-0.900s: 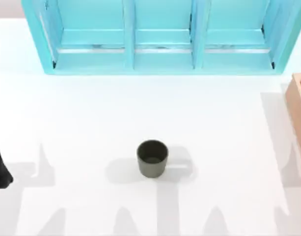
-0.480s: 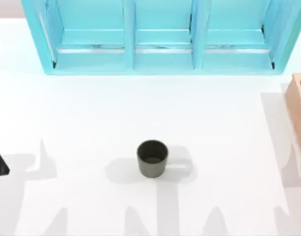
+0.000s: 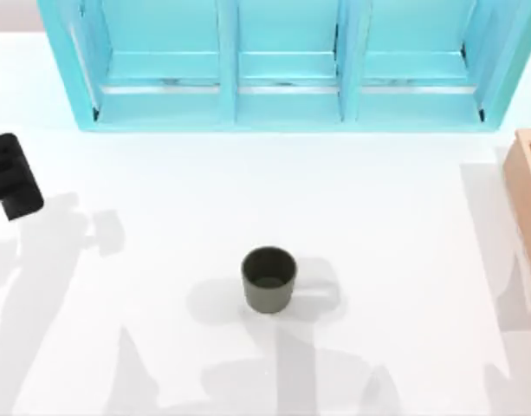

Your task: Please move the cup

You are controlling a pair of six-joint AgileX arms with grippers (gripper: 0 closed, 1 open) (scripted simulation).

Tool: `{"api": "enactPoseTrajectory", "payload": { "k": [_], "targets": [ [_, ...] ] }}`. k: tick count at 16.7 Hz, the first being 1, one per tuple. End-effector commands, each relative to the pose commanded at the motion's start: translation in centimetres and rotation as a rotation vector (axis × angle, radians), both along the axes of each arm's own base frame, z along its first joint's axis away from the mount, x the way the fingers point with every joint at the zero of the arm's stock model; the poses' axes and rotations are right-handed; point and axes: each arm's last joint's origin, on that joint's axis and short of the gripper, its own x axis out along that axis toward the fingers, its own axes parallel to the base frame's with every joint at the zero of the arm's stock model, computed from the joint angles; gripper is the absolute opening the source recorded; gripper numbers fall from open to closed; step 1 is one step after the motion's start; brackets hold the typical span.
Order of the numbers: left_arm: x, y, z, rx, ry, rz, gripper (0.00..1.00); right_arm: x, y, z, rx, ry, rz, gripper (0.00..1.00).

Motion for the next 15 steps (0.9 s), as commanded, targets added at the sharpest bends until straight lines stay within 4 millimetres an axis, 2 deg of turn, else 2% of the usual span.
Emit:
{"api": "enactPoseTrajectory", "payload": {
  "k": [4, 6, 8, 11, 15],
  "targets": [
    [7.1, -3.7, -0.3, -0.012, 0.38, 0.018, 1.0, 0.0, 0.0, 0.0, 0.0, 0.0, 0.0, 1.0],
    [10.1, -6.5, -1.1, 0.007, 0.532, 0.009, 1.0, 0.0, 0.0, 0.0, 0.0, 0.0, 0.0, 1.0],
    [12.2, -9.8, -1.8, 0.034, 0.648, -0.015, 1.0, 0.0, 0.0, 0.0, 0.0, 0.0, 0.0, 1.0],
    [13.8, -15.3, -2.2, 0.075, 0.755, -0.078, 1.0, 0.0, 0.0, 0.0, 0.0, 0.0, 0.0, 1.0],
    [13.5, -22.4, -2.5, 0.125, 0.83, -0.188, 1.0, 0.0, 0.0, 0.0, 0.0, 0.0, 0.0, 1.0]
  ]
}}
